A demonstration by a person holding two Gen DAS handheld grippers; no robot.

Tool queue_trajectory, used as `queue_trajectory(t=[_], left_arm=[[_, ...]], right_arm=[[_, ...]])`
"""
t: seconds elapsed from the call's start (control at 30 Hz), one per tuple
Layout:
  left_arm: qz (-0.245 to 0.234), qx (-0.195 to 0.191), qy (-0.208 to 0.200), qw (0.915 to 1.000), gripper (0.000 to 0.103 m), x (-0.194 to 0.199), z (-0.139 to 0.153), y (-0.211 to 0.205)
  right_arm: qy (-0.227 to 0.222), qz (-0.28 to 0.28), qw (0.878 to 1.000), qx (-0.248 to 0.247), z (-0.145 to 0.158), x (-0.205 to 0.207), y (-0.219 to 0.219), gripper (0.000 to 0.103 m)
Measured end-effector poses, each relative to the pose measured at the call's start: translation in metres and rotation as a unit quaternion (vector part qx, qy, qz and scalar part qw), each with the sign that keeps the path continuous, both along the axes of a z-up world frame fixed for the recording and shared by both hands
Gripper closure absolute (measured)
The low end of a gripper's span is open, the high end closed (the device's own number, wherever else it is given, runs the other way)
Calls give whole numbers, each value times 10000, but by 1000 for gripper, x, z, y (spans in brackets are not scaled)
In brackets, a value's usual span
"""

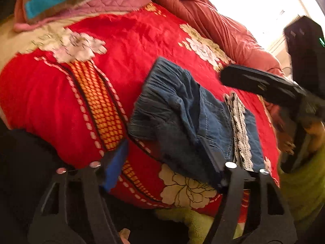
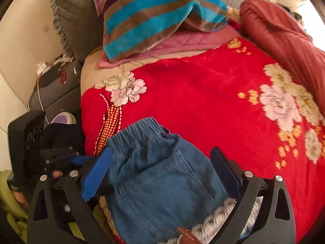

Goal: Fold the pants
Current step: 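Grasp the elastic waistband with the right gripper and lift it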

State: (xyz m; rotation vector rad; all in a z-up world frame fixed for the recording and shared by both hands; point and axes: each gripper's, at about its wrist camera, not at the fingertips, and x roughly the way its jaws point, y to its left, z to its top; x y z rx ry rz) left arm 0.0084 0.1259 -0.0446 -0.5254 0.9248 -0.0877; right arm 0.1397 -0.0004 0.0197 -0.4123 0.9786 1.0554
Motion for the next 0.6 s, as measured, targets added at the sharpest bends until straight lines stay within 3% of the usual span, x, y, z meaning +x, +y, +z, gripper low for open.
queue_trajectory(t=[0.07, 0.33, 0.47, 0.5, 0.53, 0.57, 0.6], left_arm=[[-68, -52, 26, 10000, 53, 3, -4, -2], [-118, -259, 3, 9996, 54, 6, -11, 3], [-126, -320, 18, 9994, 54, 5, -13, 4], [-124, -339, 25, 9993, 53, 6, -13, 5], [-130, -345, 26, 9993, 52, 6, -14, 5], [-129, -371, 30, 9992, 51, 6, -14, 6], [-128, -393, 28, 9991, 48, 11, -16, 6]], right_arm=[[135, 142, 9997, -110, -10, 6, 12, 7], [563, 638, 9958, -350, -39, 12, 46, 7], [1007, 863, 9906, -348, -57, 16, 57, 8], [1134, 945, 9886, -309, -60, 16, 58, 12], [1200, 988, 9874, -281, -62, 16, 59, 30], [1161, 970, 9882, -237, -62, 16, 58, 34], [1118, 957, 9890, -138, -59, 16, 55, 45]])
